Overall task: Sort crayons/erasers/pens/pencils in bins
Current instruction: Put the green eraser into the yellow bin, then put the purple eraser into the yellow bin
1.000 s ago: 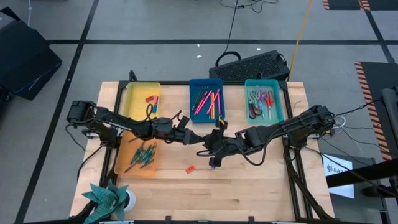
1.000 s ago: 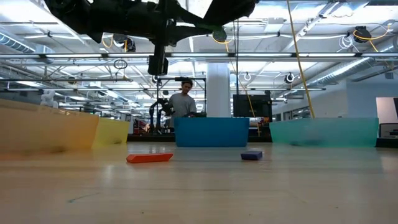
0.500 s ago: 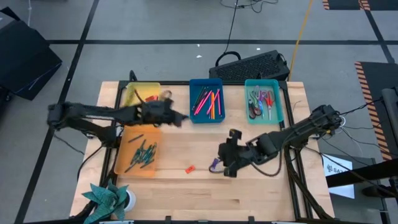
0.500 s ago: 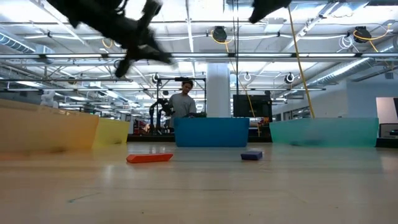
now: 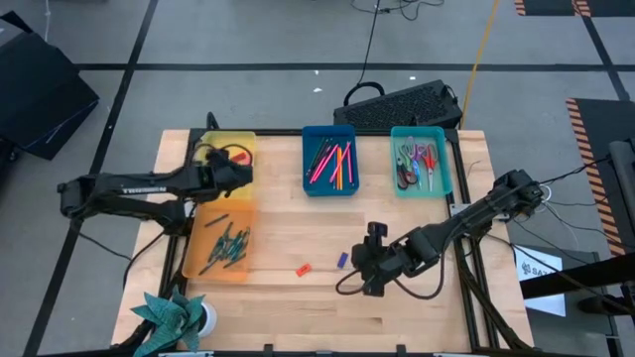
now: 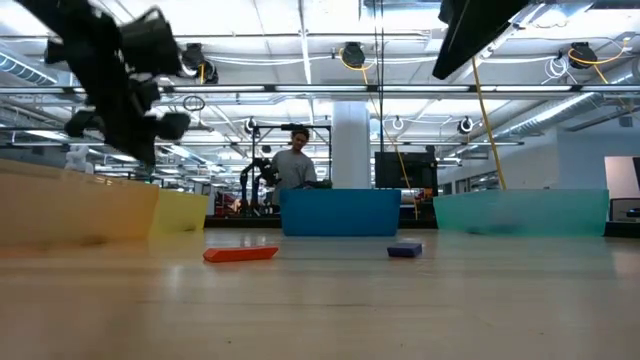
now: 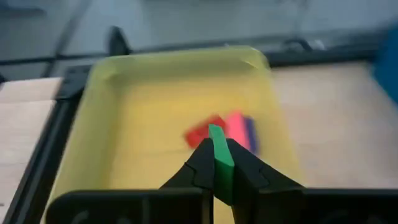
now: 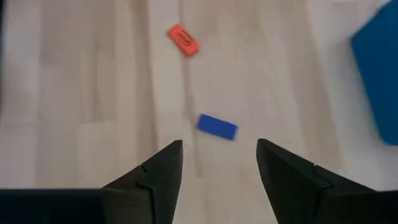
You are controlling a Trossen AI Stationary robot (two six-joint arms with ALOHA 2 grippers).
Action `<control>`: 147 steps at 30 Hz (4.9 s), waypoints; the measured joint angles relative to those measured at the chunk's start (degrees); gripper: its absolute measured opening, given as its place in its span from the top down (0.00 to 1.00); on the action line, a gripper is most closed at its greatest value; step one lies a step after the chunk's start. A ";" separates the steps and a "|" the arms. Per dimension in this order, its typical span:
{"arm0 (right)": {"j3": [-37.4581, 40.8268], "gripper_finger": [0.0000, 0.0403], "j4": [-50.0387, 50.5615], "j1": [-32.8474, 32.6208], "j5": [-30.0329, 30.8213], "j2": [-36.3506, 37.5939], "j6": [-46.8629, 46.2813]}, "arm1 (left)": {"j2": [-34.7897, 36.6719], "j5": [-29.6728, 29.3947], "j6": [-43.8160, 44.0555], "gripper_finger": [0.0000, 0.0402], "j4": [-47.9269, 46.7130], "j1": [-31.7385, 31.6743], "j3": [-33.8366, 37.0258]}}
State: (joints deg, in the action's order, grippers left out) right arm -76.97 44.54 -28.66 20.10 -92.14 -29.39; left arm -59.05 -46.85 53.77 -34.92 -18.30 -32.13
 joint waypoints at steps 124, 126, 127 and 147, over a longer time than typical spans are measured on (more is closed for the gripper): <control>15.72 0.84 -37.32 18.28 -3.35 7.55 31.35 | -18.37 26.58 15.01 0.23 67.55 26.24 -0.46; 15.74 0.84 -36.62 18.35 -2.86 7.48 30.59 | -20.21 26.24 13.07 0.28 70.09 25.87 -1.41; 15.74 0.84 -36.67 18.42 -1.91 7.46 30.31 | -21.06 26.31 12.69 0.31 70.65 25.57 -2.21; 15.72 0.84 -36.12 18.57 1.09 7.54 31.48 | -30.90 31.87 17.91 0.61 71.26 24.56 -9.89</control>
State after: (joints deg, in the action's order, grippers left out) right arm -61.25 8.43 -10.09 21.19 -84.60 2.10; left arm -89.95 -14.99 71.68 36.33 6.26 -42.02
